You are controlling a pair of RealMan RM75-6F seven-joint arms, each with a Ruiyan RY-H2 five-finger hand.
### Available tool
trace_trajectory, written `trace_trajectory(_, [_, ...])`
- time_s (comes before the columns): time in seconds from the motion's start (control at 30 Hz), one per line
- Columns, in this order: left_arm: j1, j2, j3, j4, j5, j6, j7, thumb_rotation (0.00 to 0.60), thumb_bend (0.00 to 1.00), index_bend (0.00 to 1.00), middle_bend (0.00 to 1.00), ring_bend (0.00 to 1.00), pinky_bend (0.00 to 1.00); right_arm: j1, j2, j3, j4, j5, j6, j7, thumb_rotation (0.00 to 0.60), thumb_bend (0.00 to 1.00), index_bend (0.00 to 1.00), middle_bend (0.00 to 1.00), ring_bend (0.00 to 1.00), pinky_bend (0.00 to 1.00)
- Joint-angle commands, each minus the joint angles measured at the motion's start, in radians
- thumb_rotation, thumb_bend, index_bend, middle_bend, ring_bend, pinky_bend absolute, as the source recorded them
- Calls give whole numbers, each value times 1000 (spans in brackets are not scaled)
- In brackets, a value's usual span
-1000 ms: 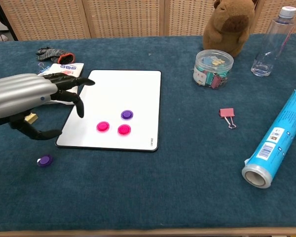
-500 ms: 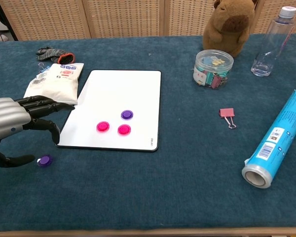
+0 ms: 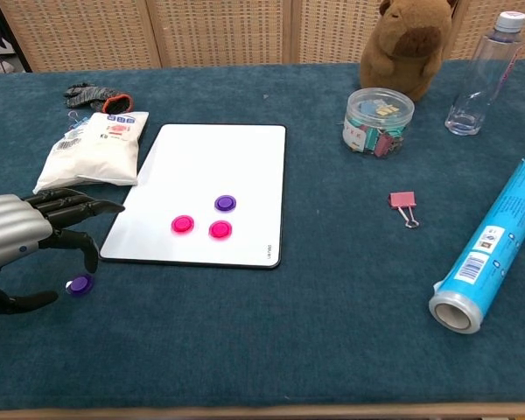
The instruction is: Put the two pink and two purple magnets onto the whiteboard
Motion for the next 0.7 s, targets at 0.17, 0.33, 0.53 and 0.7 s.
trace_trajectory(0.17, [5,-10,-11,12,0,-9,-6,600,336,413,0,0,0,-1,3,0,-1,0,2,4,600,0,113,0,0,0])
trace_trajectory(0.33, [6,-18,-17,18,-1,-20,-6,600,335,413,0,0,0,-1,4,1,-1,1,2,5,600,0,113,0,0,0])
trace_trajectory(0.53, [9,-26,-25,24,0,-23,-1,600,336,413,0,0,0,-1,5,1,-1,2,1,9,600,0,113,0,0,0])
trace_trajectory(0.7, [9,-31,-31,29,-4,-31,-1,600,335,413,0,0,0,-1,5,1,-1,2,1,10,600,0,113,0,0,0])
